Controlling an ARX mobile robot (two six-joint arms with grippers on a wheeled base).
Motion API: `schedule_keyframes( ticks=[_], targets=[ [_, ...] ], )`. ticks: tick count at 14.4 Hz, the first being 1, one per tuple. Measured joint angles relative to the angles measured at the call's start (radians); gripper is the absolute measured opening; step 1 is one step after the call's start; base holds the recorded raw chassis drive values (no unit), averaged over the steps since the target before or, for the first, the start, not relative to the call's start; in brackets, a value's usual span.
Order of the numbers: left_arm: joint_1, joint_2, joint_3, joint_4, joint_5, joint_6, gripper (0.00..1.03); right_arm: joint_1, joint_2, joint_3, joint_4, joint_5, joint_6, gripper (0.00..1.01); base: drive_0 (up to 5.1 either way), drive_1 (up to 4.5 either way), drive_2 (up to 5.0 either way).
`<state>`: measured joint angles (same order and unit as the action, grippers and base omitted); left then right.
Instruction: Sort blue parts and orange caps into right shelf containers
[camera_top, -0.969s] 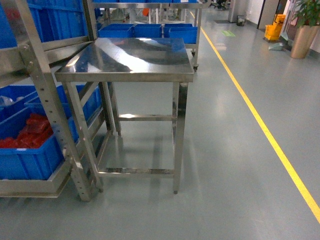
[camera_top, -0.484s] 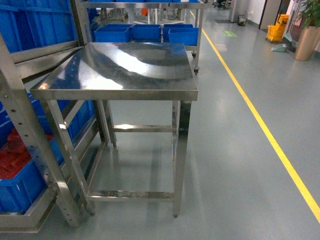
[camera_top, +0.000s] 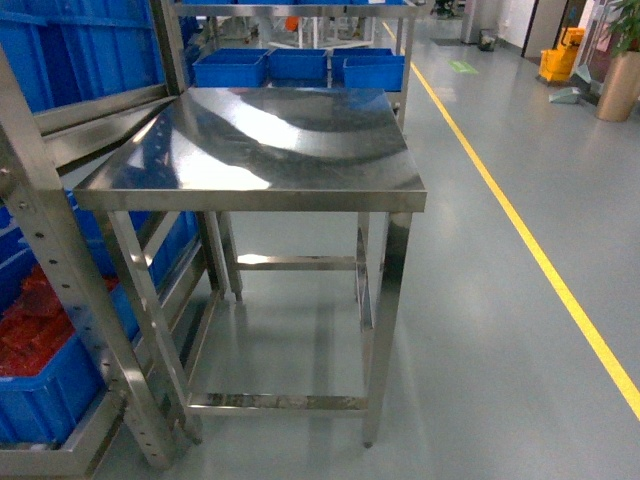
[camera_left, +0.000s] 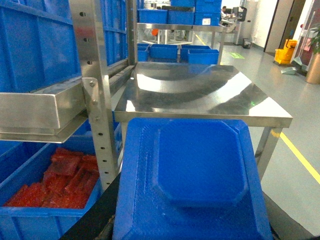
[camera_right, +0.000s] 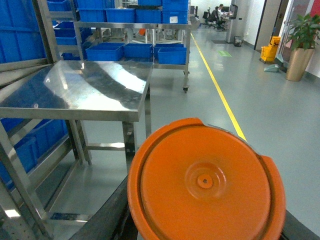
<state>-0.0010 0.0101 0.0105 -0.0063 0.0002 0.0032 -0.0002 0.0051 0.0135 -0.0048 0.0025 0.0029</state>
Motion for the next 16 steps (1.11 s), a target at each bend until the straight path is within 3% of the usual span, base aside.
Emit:
schedule_keyframes(
  ticks=[16],
  targets=[
    [0.0, 0.0, 0.0, 0.0, 0.0, 0.0, 0.43, 0.0, 0.0, 0.0, -0.001, -0.001, 0.0, 0.45, -4.9, 2.55, 2.5]
  ],
)
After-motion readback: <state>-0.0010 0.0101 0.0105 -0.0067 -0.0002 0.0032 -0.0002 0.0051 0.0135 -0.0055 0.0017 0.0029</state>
